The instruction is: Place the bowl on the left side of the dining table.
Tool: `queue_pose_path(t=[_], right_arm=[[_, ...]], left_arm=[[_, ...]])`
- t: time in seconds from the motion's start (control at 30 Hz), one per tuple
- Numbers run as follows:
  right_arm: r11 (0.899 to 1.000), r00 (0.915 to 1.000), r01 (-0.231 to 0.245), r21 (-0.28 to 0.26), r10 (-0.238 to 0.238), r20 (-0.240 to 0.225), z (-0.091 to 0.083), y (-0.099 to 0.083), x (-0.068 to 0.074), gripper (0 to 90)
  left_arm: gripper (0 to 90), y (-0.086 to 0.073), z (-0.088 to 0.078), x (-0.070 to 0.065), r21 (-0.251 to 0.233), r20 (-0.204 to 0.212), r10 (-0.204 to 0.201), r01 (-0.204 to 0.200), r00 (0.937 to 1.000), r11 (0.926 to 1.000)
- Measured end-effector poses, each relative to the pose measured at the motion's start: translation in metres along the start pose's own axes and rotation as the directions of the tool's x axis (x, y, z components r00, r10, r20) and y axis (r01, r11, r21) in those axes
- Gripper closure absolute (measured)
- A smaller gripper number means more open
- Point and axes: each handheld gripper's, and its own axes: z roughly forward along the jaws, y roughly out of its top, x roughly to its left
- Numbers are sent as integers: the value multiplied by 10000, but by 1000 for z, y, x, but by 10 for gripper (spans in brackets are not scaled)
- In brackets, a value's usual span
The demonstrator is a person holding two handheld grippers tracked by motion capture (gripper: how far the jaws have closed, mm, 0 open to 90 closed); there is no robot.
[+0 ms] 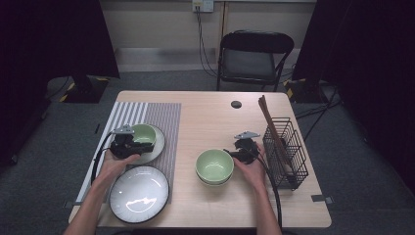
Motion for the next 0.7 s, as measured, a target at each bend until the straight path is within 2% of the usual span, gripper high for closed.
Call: queue_pose_path(t=[0.13,0.3,0.47,0.57,0.63,0.7], right_arm=[[10000,10000,-3,0,3,-1,0,0,0,185],[10000,10000,-2,-1,2,0,0,0,0,185],[10000,10000,6,-3,-6,-1,0,0,0,185],[10000,10000,-2,-1,2,-1,0,0,0,185],[10000,10000,0,0,0,-1,0,0,0,184],[10000,10000,5,-4,-5,0,0,0,0,185]], left_arm=[[789,0,-3,-1,136,-128,34,-32,9999,9999],[786,-2,-5,2,116,74,-151,151,9999,9998],[785,-2,-6,1,-48,67,-253,254,9997,9997],[719,-1,-12,-1,-343,199,-396,403,9990,9986],[667,0,-17,-2,-532,507,-534,560,9973,9970],[597,1,-24,-4,-637,224,-679,692,9974,9956]])
